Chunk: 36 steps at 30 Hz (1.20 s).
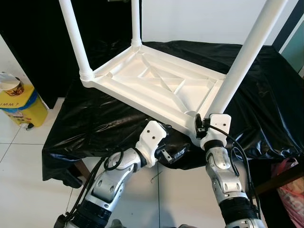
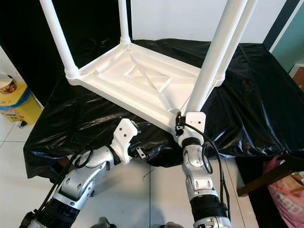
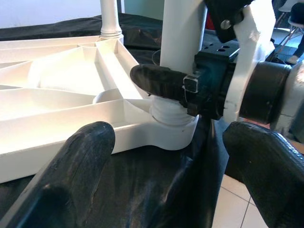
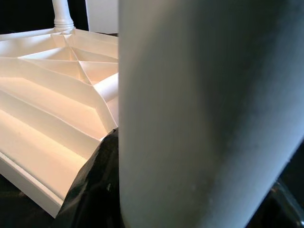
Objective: Building children table
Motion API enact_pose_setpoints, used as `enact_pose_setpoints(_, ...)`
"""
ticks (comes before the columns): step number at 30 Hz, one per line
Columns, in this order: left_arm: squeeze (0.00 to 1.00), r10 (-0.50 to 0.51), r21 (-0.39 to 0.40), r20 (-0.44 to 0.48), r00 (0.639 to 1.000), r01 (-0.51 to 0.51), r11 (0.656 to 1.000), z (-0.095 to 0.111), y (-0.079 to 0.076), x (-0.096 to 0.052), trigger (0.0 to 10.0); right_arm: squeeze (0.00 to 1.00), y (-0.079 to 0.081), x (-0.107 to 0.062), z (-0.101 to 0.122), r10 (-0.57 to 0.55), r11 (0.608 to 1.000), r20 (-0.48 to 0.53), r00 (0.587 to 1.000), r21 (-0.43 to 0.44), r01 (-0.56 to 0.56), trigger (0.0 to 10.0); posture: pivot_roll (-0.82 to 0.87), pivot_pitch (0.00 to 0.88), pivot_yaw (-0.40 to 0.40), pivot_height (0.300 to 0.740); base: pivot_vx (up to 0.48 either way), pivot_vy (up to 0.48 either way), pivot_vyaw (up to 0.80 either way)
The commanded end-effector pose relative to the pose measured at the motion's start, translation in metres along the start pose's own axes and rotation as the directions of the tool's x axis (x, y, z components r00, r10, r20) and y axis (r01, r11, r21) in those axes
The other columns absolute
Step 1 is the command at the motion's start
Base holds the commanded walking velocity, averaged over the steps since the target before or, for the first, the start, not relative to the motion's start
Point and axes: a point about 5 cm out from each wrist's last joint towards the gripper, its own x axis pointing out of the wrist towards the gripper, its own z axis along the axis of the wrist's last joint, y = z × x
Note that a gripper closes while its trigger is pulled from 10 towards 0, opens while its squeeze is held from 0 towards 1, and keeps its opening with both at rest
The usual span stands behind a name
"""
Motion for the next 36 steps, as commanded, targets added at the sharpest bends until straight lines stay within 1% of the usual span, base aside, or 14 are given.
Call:
enact_pose_setpoints(1,0.00,0.026,0.014,0.008,1.000,-0.027,1.000,0.002,0.003,0.002,10.0,0.00,-0.002,-0.007,-0.015,0.001,1.000,-0.075,0.997,-0.017,-0.003,10.0,-0.01,0.058,-0.050,0.740,0.000,0.000,0.00)
enact_pose_setpoints(7,0.00,0.031,0.019,0.012,0.999,-0.031,0.999,0.002,0.005,0.001,10.0,0.00,-0.001,-0.009,-0.013,-0.007,1.000,-0.076,0.997,-0.017,0.006,10.0,0.00,0.056,-0.047,0.740,0.000,0.000,0.00)
enact_pose_setpoints(8,0.00,0.032,0.020,0.012,0.999,-0.032,0.999,0.002,0.005,0.001,10.0,1.00,-0.001,-0.009,-0.010,0.010,1.000,-0.063,0.998,-0.006,-0.011,10.0,0.00,0.057,-0.049,0.740,0.000,0.000,0.00)
enact_pose_setpoints(15,0.00,0.036,0.022,0.016,0.999,-0.036,0.999,0.003,0.006,0.001,10.0,1.00,-0.001,-0.008,-0.004,0.079,0.997,-0.035,0.996,-0.005,-0.080,10.0,0.00,0.062,-0.051,0.740,0.000,0.000,0.00)
enact_pose_setpoints(17,0.00,0.039,0.020,0.017,0.999,-0.039,0.999,0.002,0.005,0.000,10.0,1.00,-0.008,-0.007,0.000,0.200,0.979,-0.022,0.980,-0.030,-0.201,10.0,0.00,0.061,-0.044,0.740,0.000,0.000,0.00)
enact_pose_setpoints(20,0.00,0.038,0.020,0.016,0.999,-0.038,0.999,0.002,0.005,0.000,10.0,1.00,-0.012,-0.006,0.001,0.261,0.964,-0.022,0.965,-0.042,-0.262,10.0,0.00,0.063,-0.040,0.740,0.000,0.000,0.00)
enact_pose_setpoints(21,0.00,0.030,0.023,0.011,0.999,-0.030,0.999,0.001,0.004,0.000,10.0,0.00,-0.021,-0.003,0.003,0.385,0.921,-0.028,0.923,-0.048,-0.386,10.0,0.00,0.061,-0.038,0.740,0.000,0.000,0.00)
enact_pose_setpoints(24,0.00,0.027,0.025,0.009,1.000,-0.028,0.999,0.001,0.004,-0.001,10.0,0.00,-0.024,-0.002,0.005,0.434,0.899,-0.025,0.901,-0.055,-0.435,10.0,0.00,0.061,-0.036,0.740,0.000,0.000,0.00)
enact_pose_setpoints(26,0.00,0.029,0.029,0.005,1.000,-0.029,0.999,0.000,0.005,-0.002,10.0,0.00,-0.029,0.001,0.009,0.513,0.854,-0.036,0.858,-0.084,-0.514,10.0,0.00,0.060,-0.037,0.740,0.000,0.000,0.00)
enact_pose_setpoints(30,0.00,0.032,0.028,0.005,0.999,-0.032,0.999,0.001,0.006,-0.003,10.0,0.00,-0.033,0.005,0.010,0.555,0.823,-0.058,0.830,-0.105,-0.558,10.0,0.00,0.060,-0.039,0.740,0.000,0.000,0.00)
enact_pose_setpoints(32,0.00,0.032,0.028,0.005,0.999,-0.032,0.999,0.001,0.006,-0.003,10.0,0.00,-0.033,0.005,0.010,0.555,0.823,-0.058,0.830,-0.105,-0.558,10.0,0.00,0.060,-0.039,0.740,0.000,0.000,0.00)
enact_pose_setpoints(34,0.00,0.031,0.023,0.007,1.000,-0.031,0.999,0.001,0.006,-0.002,10.0,0.00,-0.033,0.007,0.012,0.578,0.804,-0.065,0.813,-0.122,-0.582,10.0,0.00,0.058,-0.037,0.740,0.000,0.000,0.00)
enact_pose_setpoints(35,0.00,0.026,0.022,0.009,1.000,-0.026,0.999,0.001,0.004,-0.001,10.0,0.00,-0.032,0.011,0.012,0.604,0.782,-0.073,0.793,-0.136,-0.608,10.0,0.01,0.050,-0.038,0.740,0.000,0.000,0.00)
enact_pose_setpoints(36,0.00,0.026,0.022,0.009,1.000,-0.026,0.999,0.001,0.004,-0.001,10.0,0.00,-0.032,0.011,0.012,0.604,0.782,-0.073,0.793,-0.136,-0.608,10.0,0.01,0.050,-0.038,0.740,0.000,0.000,0.00)
